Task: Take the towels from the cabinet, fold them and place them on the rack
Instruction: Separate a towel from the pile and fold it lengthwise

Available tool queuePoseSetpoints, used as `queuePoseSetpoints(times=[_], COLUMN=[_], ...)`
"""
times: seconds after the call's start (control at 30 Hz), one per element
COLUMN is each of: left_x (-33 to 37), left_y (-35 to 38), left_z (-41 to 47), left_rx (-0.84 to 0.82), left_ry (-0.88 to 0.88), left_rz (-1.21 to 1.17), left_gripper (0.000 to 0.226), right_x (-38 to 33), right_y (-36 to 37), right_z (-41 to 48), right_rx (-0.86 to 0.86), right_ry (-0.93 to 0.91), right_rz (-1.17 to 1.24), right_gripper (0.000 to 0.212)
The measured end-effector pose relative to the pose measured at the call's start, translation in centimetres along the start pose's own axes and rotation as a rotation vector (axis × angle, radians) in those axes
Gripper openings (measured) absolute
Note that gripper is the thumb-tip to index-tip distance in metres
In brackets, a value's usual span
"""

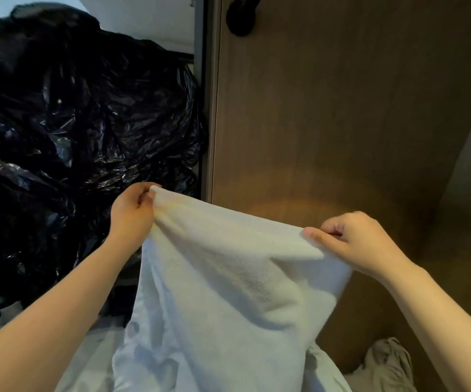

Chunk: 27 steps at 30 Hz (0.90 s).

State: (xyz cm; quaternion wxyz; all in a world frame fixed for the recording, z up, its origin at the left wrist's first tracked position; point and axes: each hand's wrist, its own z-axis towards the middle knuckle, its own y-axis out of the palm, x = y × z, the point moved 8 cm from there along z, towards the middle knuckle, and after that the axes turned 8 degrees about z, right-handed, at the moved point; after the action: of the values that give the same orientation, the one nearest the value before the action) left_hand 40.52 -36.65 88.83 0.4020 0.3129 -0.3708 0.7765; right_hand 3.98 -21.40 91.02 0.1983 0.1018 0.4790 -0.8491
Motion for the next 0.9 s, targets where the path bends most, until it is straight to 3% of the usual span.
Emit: queuePoseSetpoints(times=[0.13, 0.3, 0.53, 0.7, 0.9], left_x=[1.4, 2.3, 2.7, 4.5, 3.8], left_y=[-0.7, -1.5, -2.0, -3.4, -3.0], left_z=[0.8, 1.2, 0.7, 0.3, -0.7], left_rx=[0.042, 0.108, 0.137, 0.185, 0.151], left_ry=[0.024, 0.032, 0.095, 0.273, 0.273], left_rz=[0.014, -0.011, -0.005, 0.108, 0.104], left_gripper=[0.027, 0.028, 0.024, 0.028, 0.029], right_x=[-2.0, -4.3, -5.1, -5.3, -3.4], right_y=[-3.0, -4.5, -5.3, -6.0, -3.1], right_z=[1.3, 2.4, 1.7, 1.6, 1.7], right_rx=[0.122, 0.177, 0.299, 0.396, 0.238], right_ry=[-0.136, -0.291, -0.362, -0.382, -0.28], right_rz=[-0.292, -0.404, -0.353, -0.391, -0.529], right_gripper=[0.065, 0.07, 0.053, 0.039, 0.061])
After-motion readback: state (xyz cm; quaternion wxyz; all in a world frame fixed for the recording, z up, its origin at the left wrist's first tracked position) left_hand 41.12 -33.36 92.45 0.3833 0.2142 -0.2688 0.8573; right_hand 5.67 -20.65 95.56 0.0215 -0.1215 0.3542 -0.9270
